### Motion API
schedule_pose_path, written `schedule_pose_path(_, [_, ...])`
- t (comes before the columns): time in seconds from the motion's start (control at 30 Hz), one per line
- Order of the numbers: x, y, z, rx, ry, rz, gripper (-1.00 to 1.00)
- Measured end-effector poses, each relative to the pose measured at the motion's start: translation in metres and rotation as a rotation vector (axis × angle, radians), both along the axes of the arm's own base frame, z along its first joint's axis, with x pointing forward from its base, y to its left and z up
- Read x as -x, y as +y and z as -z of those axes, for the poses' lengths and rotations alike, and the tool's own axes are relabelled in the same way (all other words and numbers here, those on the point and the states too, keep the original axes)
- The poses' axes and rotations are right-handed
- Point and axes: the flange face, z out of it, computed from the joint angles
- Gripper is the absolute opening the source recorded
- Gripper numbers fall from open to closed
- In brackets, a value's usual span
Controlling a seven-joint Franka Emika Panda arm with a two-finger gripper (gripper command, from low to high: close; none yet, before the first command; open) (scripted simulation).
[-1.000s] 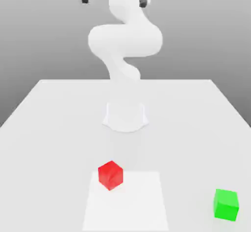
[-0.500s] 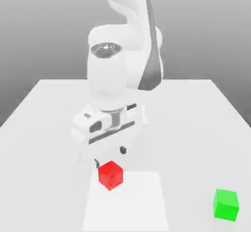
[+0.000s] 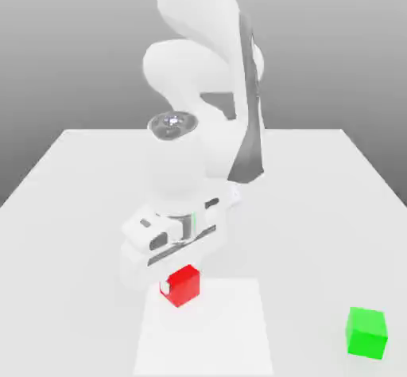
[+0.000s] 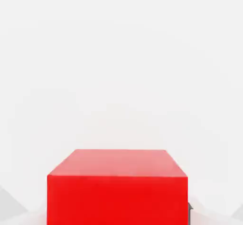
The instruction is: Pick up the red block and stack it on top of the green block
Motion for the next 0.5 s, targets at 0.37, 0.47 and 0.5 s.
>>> schedule_pose_path(0.37, [-0.068, 0.135, -0.053, 0.019, -0.002, -0.225, -1.00])
schedule_pose_path(0.47, [-0.083, 0.202, -0.061, 0.015, -0.003, -0.306, -1.00])
schedule_pose_path(0.5, [-0.086, 0.224, -0.064, 0.013, -0.003, -0.329, -1.00])
